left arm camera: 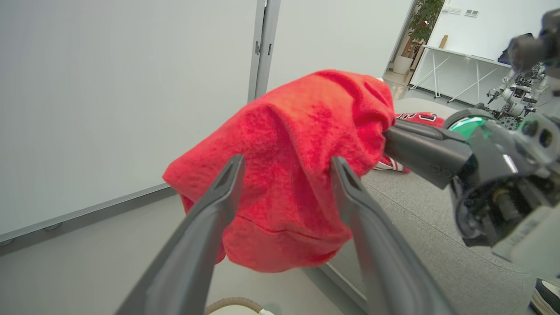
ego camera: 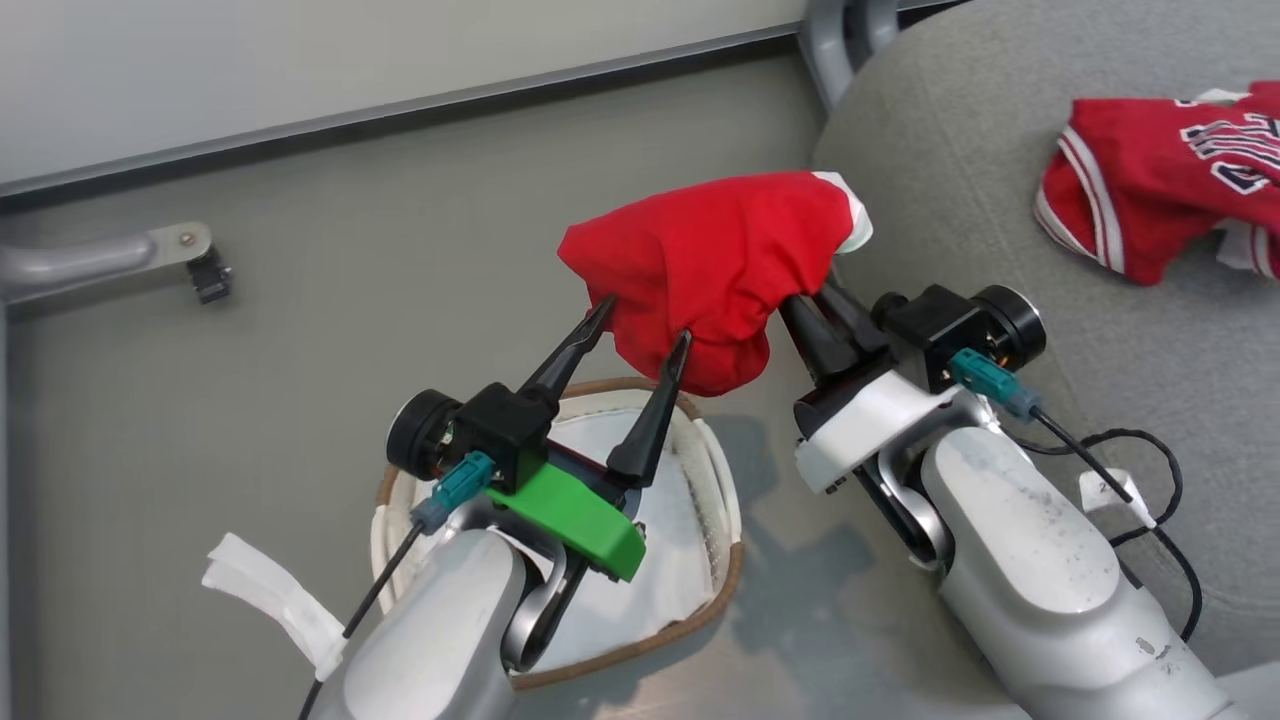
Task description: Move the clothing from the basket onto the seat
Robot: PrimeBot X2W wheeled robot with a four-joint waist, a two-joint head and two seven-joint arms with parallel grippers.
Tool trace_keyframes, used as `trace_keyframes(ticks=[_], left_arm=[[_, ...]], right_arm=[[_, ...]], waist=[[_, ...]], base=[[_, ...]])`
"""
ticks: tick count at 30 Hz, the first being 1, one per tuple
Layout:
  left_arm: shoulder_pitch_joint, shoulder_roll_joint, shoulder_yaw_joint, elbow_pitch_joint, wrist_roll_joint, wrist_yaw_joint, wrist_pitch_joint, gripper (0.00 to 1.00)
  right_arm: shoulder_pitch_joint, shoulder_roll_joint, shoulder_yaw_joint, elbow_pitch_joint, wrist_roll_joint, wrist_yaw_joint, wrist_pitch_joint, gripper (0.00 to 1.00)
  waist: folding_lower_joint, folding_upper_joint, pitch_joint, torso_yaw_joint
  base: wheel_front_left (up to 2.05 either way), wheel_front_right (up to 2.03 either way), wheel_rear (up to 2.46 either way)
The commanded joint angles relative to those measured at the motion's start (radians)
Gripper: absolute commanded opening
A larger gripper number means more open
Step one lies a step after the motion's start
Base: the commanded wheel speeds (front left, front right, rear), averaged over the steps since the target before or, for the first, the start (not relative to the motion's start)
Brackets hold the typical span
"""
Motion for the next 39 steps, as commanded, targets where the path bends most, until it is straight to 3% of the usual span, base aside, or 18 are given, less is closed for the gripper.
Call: trace_keyframes(ticks=[1, 9, 21, 32, 39], left_arm=[[-0.007, 0.014, 0.001, 0.007, 0.01, -0.004, 0.0, 1.0], [-0.015, 0.036, 0.011, 0.023, 0.009, -0.004, 0.0, 1.0], [-0.004, 0.057, 0.013, 0.041, 0.005, -0.004, 0.0, 1.0], [-0.018, 0.058, -0.005, 0.049, 0.001, -0.004, 0.0, 1.0], [-0.028, 0.075, 0.001, 0.058, 0.015, -0.004, 0.0, 1.0]], right_arm=[[0.018, 0.004, -0.01, -0.011, 0.005, -0.001, -0.002, 0.0], [0.05, 0.016, -0.054, -0.046, 0.008, -0.001, -0.002, 0.0], [0.101, 0.039, -0.105, -0.085, 0.018, -0.001, -0.002, 0.0], [0.122, 0.036, -0.154, -0.108, 0.004, -0.001, -0.002, 0.0], [0.031, 0.006, -0.204, -0.122, -0.029, -0.001, -0.002, 0.0]], waist=[[0.0, -0.0001, 0.007, -0.102], [0.0, -0.0001, 0.019, -0.231], [0.0, -0.0001, 0.02, -0.368], [0.0, -0.0001, 0.034, -0.398], [0.0, -0.0001, 0.077, -0.396]], base=[[0.0, 0.0, 0.0], [0.0, 0.0, 0.0], [0.0, 0.0, 0.0], [0.0, 0.0, 0.0], [0.0, 0.0, 0.0]])
